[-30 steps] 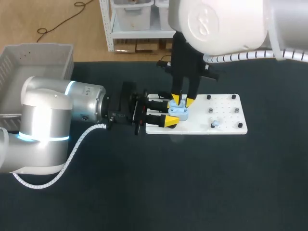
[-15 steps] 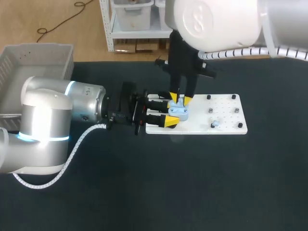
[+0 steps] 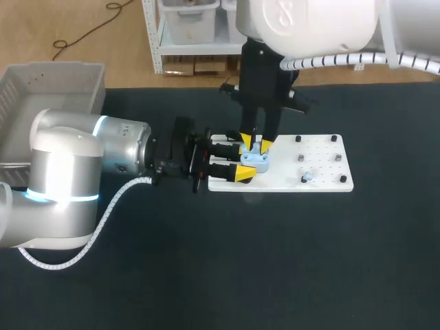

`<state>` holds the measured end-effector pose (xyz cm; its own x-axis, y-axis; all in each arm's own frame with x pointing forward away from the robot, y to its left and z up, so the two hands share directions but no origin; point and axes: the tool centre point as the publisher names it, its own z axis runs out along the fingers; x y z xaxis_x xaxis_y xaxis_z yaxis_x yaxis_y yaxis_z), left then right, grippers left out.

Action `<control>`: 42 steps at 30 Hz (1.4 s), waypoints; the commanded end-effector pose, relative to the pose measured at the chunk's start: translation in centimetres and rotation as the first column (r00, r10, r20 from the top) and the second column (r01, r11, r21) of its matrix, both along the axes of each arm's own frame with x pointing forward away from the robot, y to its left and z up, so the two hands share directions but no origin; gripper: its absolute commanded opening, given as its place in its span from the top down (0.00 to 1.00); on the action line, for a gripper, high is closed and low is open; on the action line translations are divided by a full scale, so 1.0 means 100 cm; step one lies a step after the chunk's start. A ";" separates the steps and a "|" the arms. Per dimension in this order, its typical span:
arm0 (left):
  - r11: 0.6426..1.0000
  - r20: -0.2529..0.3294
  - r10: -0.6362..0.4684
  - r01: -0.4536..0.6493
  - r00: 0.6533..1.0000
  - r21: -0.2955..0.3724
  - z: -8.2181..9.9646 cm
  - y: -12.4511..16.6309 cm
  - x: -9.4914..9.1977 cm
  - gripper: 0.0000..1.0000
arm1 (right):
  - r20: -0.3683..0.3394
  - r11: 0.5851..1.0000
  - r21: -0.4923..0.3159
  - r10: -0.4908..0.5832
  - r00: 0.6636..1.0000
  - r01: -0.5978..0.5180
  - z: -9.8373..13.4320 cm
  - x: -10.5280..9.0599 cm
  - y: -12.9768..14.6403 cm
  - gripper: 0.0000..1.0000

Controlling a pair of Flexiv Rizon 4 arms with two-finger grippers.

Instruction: Pick up each earbud case from the left stands, insert the matching earbuds, close the lid, and place the case in the box.

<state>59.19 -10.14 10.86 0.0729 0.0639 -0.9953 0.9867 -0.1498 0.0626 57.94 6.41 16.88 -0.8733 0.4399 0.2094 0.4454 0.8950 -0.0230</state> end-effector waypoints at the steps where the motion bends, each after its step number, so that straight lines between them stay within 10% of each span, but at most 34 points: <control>1: 1.000 0.003 0.006 -0.006 1.000 -0.001 0.000 0.000 -0.002 1.00 | -0.021 1.000 -0.002 -0.006 1.000 0.006 -0.001 0.003 0.001 1.00; 42: 1.000 0.003 0.006 -0.006 1.000 -0.001 0.000 0.000 -0.002 1.00 | -0.058 1.000 -0.020 -0.007 0.998 0.006 -0.017 0.003 -0.008 1.00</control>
<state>59.17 -10.14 10.84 0.0726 0.0641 -0.9953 0.9867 -0.1499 0.0623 58.29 5.59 15.33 -0.8567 0.4498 0.2526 0.4483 0.8914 -0.0671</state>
